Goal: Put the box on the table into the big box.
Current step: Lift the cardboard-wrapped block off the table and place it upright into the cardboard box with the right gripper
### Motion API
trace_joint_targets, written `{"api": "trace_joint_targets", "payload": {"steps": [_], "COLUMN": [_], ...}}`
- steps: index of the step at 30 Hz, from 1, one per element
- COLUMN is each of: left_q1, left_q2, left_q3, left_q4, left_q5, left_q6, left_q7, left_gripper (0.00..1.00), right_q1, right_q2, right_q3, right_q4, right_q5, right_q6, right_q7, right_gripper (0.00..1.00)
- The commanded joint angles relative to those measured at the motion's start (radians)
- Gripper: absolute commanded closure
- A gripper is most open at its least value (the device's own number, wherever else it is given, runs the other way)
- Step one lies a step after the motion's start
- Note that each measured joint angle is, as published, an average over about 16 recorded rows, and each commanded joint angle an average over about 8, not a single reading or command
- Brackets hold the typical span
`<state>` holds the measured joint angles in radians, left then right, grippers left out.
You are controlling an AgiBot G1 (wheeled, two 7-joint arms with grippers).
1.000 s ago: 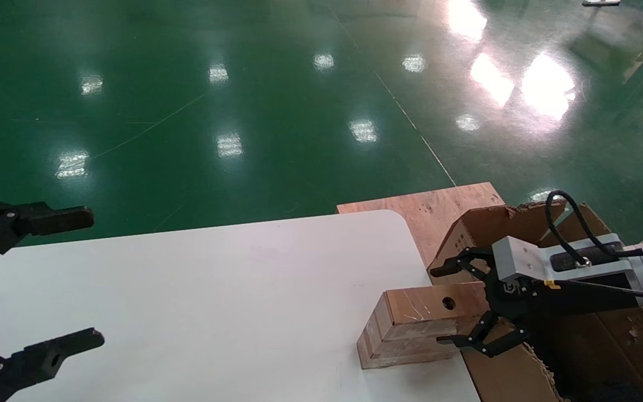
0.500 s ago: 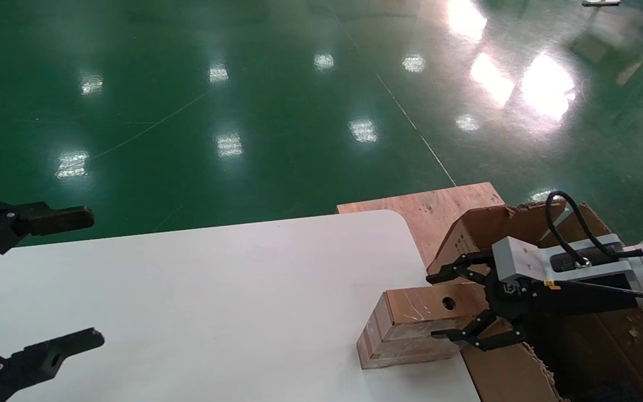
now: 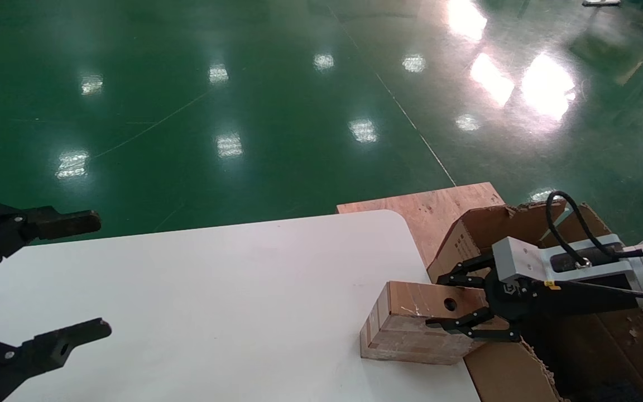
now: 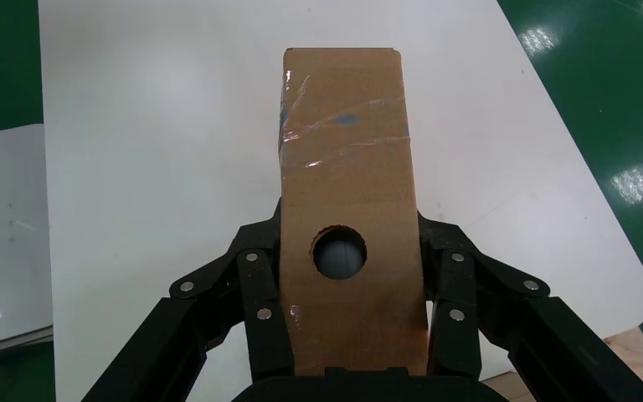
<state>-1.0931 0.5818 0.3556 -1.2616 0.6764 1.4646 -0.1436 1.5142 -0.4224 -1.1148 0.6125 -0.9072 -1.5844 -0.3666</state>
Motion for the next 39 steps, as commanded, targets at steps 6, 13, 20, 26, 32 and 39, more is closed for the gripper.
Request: {"api": "trace_joint_targets", "payload": {"steps": [6,13,20,26,32,39], "left_q1": [0.0,0.0,0.0,0.0,0.0,0.0], "left_q2": [0.0,0.0,0.0,0.0,0.0,0.0], "left_q3": [0.0,0.0,0.0,0.0,0.0,0.0], "left_q4": [0.0,0.0,0.0,0.0,0.0,0.0], "left_q5": [0.0,0.0,0.0,0.0,0.0,0.0], "left_q6": [0.0,0.0,0.0,0.0,0.0,0.0], "left_q7": [0.0,0.0,0.0,0.0,0.0,0.0], "left_gripper": [1.0,1.0,1.0,1.0,1.0,1.0], "right_q1": [-0.01,0.013,0.115,0.188,0.204,0.157], "right_q2": [0.01,0.065,0.189,0.317,0.459,0.576], "right_q3": [-0.001,0.012,0.064,0.117,0.124,-0.032], "right_q4": [0.025,0.104,0.162,0.197,0.226,0.236], "right_q5": [0.041,0.141,0.23,0.262,0.235,0.312], "right_q6": [0.008,0.005,0.024,0.063,0.147,0.257], "right_q7": [0.031,0.117,0.252,0.326,0.34,0.353], "right_gripper": [1.0,1.0,1.0,1.0,1.0,1.0]}}
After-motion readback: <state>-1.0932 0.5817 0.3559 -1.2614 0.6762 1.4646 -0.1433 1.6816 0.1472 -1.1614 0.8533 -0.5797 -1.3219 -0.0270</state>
